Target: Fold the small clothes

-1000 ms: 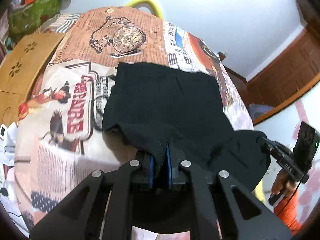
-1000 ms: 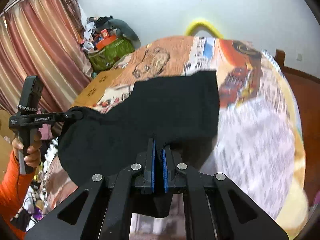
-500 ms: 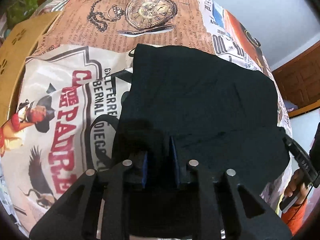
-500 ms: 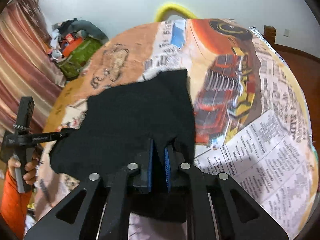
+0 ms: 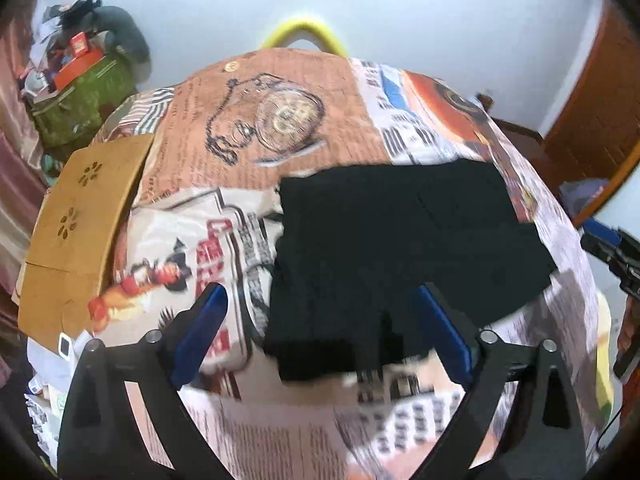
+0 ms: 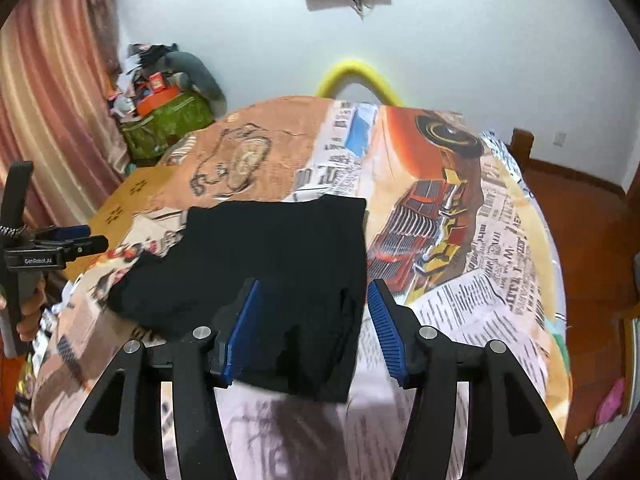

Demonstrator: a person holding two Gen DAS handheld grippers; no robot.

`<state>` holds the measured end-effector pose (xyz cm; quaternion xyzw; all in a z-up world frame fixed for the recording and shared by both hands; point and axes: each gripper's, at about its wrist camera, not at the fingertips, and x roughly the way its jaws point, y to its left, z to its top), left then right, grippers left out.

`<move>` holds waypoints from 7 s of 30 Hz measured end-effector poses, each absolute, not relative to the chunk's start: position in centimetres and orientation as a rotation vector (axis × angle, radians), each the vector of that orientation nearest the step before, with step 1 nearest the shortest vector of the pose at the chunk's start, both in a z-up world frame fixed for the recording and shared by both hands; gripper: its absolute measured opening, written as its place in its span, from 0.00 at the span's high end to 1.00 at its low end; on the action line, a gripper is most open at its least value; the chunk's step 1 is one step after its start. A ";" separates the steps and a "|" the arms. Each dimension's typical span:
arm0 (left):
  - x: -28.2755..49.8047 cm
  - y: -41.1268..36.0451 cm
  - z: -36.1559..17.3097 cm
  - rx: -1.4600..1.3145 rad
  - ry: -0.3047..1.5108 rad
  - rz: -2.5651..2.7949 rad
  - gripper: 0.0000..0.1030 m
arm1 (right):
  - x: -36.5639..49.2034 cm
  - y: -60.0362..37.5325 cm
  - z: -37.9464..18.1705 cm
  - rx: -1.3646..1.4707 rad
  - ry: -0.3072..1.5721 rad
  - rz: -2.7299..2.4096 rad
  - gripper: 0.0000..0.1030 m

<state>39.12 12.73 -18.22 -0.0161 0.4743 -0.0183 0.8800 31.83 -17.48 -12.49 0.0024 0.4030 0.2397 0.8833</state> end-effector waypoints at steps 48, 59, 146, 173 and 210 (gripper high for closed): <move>49.0 16.0 -29.4 -0.024 1.152 0.133 0.00 | 42.5 -13.3 -20.8 -0.078 0.973 0.445 0.50; 47.7 18.6 -27.6 -0.088 1.107 0.183 0.00 | 42.9 -17.2 -18.1 0.066 0.850 0.315 0.50; 38.4 16.2 -24.3 -0.144 1.095 -0.037 0.26 | 28.7 -18.1 -19.2 0.028 0.961 0.456 0.46; 39.0 13.6 -23.2 -0.240 1.018 -0.092 0.90 | 30.9 -16.4 -17.7 0.192 0.918 0.560 0.91; 31.6 32.2 -23.3 -0.384 1.026 0.190 0.79 | 29.9 1.8 -17.6 0.095 1.004 0.648 0.90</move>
